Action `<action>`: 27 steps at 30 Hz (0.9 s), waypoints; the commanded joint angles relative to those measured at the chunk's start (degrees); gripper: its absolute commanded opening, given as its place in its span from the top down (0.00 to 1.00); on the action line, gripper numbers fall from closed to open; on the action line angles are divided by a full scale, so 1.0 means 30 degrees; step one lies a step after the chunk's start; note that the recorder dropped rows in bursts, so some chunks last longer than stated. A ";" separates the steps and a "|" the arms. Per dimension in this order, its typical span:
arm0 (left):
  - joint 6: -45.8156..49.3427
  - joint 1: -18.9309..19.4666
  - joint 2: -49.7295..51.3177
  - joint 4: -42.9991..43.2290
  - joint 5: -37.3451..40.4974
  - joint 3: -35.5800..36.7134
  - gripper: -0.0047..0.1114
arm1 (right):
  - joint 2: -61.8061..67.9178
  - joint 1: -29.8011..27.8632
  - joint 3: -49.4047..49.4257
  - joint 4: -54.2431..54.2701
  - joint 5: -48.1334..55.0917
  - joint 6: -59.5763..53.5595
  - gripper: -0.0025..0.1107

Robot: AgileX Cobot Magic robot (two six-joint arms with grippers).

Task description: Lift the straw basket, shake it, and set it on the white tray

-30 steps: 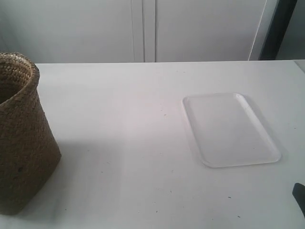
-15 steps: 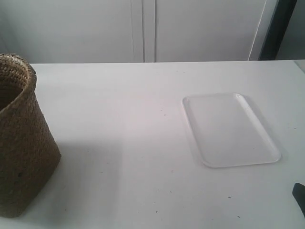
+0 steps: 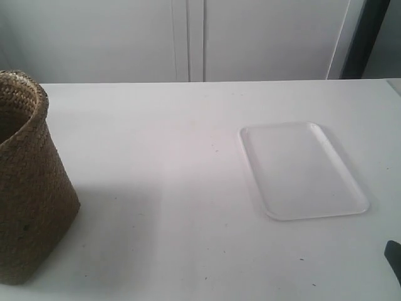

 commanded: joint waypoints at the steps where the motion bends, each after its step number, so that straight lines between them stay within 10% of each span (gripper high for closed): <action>1: -0.1048 -0.0075 0.5283 0.0145 0.1998 -0.2228 0.36 | -0.0086 -0.0054 0.0021 0.0026 -0.0028 -0.0072 0.45; 3: -0.3461 0.0169 0.7591 0.3712 0.3527 -0.3727 0.35 | -0.0086 -0.0054 0.0021 0.0026 -0.0028 -0.0072 0.45; 9: -2.1975 0.2241 0.8896 3.1072 1.4475 -1.0149 0.36 | -0.0086 -0.0054 0.0021 0.0026 -0.0028 -0.0072 0.45; 18: -1.9941 0.1898 1.4048 3.1426 2.1906 -1.3850 0.38 | -0.0086 -0.0053 0.0021 0.0062 -0.0080 -0.0072 0.45; 27: -1.9703 0.1898 1.6949 3.1293 2.1986 -1.3927 0.38 | -0.0086 -0.0053 0.0021 0.0062 -0.0080 -0.0072 0.45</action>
